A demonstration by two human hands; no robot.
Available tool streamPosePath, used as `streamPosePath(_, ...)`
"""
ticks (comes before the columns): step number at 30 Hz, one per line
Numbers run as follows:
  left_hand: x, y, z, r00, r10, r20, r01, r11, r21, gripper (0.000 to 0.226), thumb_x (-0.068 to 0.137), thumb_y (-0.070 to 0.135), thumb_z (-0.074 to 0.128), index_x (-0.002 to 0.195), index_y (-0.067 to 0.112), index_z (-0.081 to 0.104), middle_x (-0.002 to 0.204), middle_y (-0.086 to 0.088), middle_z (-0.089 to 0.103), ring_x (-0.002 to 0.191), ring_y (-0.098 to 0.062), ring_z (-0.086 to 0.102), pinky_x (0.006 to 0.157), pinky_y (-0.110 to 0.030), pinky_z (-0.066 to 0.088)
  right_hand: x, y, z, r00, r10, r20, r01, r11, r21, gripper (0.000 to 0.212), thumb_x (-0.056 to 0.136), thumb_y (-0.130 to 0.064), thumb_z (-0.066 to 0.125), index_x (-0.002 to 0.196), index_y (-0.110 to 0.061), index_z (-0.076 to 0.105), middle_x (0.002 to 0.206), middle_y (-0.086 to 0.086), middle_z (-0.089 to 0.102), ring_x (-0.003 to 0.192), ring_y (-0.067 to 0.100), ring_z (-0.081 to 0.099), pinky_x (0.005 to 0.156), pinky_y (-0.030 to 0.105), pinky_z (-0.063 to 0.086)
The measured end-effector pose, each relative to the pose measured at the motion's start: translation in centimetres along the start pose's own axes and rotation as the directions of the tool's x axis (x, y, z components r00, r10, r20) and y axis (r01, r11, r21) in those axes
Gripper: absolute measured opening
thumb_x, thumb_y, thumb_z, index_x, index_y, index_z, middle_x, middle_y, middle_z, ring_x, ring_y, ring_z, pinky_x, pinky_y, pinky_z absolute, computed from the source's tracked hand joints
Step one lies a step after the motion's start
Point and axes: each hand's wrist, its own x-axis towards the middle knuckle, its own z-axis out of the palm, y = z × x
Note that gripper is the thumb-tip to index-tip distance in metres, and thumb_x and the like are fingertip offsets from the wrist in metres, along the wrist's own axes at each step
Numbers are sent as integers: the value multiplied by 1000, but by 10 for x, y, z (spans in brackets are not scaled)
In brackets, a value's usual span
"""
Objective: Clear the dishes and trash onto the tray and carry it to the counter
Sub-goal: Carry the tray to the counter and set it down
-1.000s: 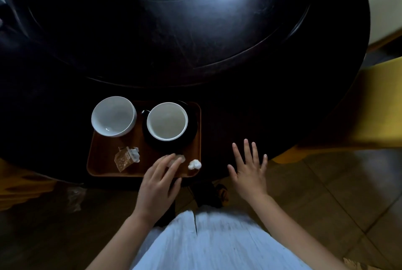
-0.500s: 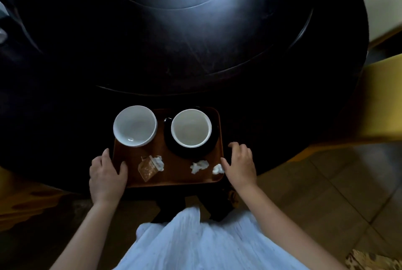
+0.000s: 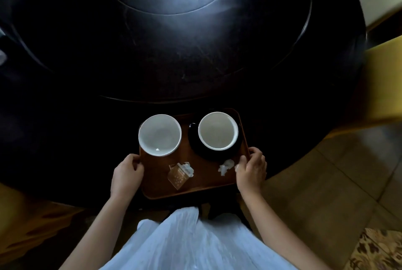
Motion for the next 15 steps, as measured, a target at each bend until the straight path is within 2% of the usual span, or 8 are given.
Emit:
streamPosePath(2, 4, 0, 0, 1000, 7, -6, -7, 1000, -19, 24, 84, 9, 56, 107, 7, 64, 96, -15, 69, 87, -26, 61, 71, -30, 40, 11, 0, -7, 998, 25, 65, -29, 998, 59, 28, 89, -5, 51, 117, 0, 50, 115, 22, 54, 108, 37, 49, 89, 45, 42)
streamPosePath(4, 7, 2, 0, 1000, 2, -10, -2, 999, -36, 23, 81, 6, 59, 102, 5, 66, 95, -16, 70, 92, -30, 63, 72, -29, 39, 23, 1, -15, 987, 26, 157, -25, 1000, -12, 26, 89, -6, 51, 115, -3, 53, 115, 19, 55, 106, 35, 53, 86, 39, 45)
streamPosePath(6, 11, 3, 1, 1000, -7, -7, 7, 999, -39, 22, 77, 3, 62, 98, 4, 66, 91, -16, 70, 89, -30, 63, 72, -28, 38, 33, 1, -22, 972, 45, 232, -26, 996, -83, 25, 88, -7, 55, 113, -6, 56, 111, 17, 60, 100, 32, 58, 79, 32, 46)
streamPosePath(9, 19, 2, 1, 1000, -27, 16, 27, 999, -29, 23, 73, 2, 62, 96, 4, 67, 82, -13, 67, 78, -25, 60, 71, -29, 40, 44, 2, -28, 945, 64, 320, -20, 990, -138, 26, 82, -7, 62, 108, -9, 58, 97, 12, 65, 92, 29, 62, 74, 30, 47)
streamPosePath(12, 26, 0, -2, 996, -56, 76, 61, 997, -57, 25, 72, 1, 60, 96, 5, 67, 77, -11, 67, 77, -30, 64, 76, -40, 52, 51, 2, -30, 933, 47, 355, -2, 992, -126, 24, 80, -8, 64, 104, -11, 59, 81, 5, 61, 84, 26, 62, 68, 27, 43)
streamPosePath(15, 27, -2, -4, 989, -61, 133, 81, 985, -152, 22, 75, 0, 58, 90, 15, 67, 80, -13, 69, 78, -33, 66, 78, -49, 54, 58, 3, -32, 923, -9, 385, 50, 994, -97, 17, 83, -11, 62, 100, -15, 60, 80, 3, 60, 75, 21, 58, 65, 27, 43)
